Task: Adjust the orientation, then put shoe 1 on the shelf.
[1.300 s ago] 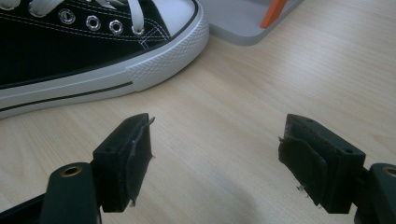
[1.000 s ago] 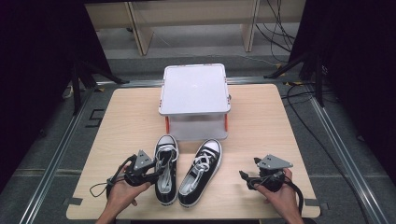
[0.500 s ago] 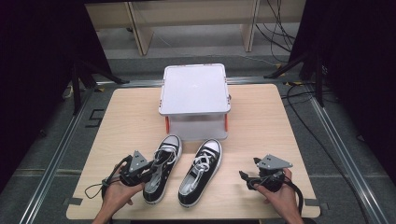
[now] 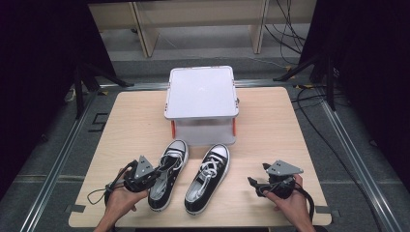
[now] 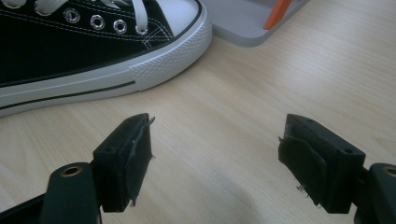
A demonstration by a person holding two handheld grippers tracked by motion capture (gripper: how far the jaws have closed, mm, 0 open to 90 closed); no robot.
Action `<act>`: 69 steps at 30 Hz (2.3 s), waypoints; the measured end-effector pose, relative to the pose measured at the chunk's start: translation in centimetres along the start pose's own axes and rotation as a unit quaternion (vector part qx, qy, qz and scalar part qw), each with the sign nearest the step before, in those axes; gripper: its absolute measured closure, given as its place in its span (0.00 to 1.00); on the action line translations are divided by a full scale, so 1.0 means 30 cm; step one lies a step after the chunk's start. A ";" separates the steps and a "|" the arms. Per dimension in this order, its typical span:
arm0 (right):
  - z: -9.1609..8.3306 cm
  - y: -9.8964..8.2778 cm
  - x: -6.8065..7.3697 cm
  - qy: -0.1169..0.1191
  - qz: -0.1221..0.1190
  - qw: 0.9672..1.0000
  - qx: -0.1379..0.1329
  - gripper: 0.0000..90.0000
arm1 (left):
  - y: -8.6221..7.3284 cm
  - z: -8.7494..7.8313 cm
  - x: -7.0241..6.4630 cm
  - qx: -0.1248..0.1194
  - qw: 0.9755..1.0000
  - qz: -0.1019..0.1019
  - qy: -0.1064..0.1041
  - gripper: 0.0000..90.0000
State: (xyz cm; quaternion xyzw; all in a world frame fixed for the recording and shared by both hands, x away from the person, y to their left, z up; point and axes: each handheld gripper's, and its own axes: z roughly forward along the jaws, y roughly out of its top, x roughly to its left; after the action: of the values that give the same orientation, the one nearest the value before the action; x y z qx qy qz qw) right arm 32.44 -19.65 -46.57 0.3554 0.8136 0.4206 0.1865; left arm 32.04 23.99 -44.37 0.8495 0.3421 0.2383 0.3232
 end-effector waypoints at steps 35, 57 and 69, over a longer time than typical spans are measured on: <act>-0.007 0.001 -0.003 -0.020 0.005 1.000 0.001 0.28 | 0.188 -0.242 0.148 -0.030 0.999 0.017 -0.034 0.96; -0.001 0.004 -0.003 -0.009 0.017 1.000 0.006 0.28 | 0.500 -0.384 0.236 -0.091 0.995 -0.014 -0.041 0.96; -0.004 0.004 -0.008 -0.015 0.010 1.000 -0.001 0.28 | 0.661 -0.193 0.342 -0.056 0.998 -0.025 -0.001 0.96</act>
State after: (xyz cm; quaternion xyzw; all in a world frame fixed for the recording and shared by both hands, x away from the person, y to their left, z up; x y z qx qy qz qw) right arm 32.58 -19.84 -46.40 0.3699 0.8066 0.4180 0.1947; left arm 43.58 22.73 -24.42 0.8214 0.3493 0.2476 0.3767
